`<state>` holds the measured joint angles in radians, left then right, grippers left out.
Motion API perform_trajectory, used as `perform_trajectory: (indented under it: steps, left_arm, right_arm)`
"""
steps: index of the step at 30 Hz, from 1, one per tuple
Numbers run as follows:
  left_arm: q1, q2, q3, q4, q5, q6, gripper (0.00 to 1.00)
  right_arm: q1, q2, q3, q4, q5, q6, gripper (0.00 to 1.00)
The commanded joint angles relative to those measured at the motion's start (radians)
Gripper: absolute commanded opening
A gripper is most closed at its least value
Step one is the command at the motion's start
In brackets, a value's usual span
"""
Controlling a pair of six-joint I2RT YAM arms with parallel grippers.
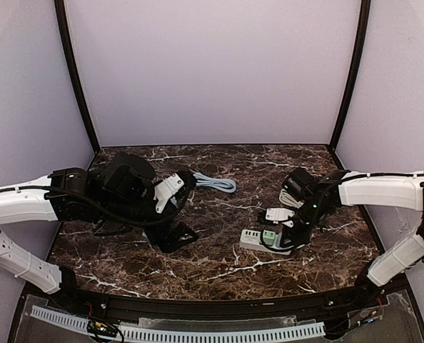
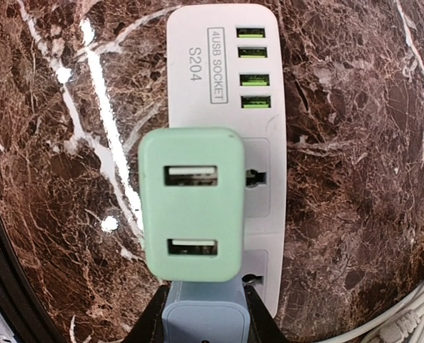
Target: Insert the plug
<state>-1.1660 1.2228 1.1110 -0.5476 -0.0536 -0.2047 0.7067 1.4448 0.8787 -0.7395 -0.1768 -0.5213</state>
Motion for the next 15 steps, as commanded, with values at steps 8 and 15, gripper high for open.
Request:
perform_trajectory:
  steps: [8,15]
  left_arm:
    - [-0.003,-0.012,-0.002,0.012,-0.010,-0.015,0.99]
    - [-0.003,0.012,0.021,0.014,-0.009,-0.016,0.99]
  right_arm:
    - [0.023,0.063,-0.070,0.034,0.037,0.029,0.00]
    - [0.023,0.096,-0.011,0.004,0.017,0.050,0.05]
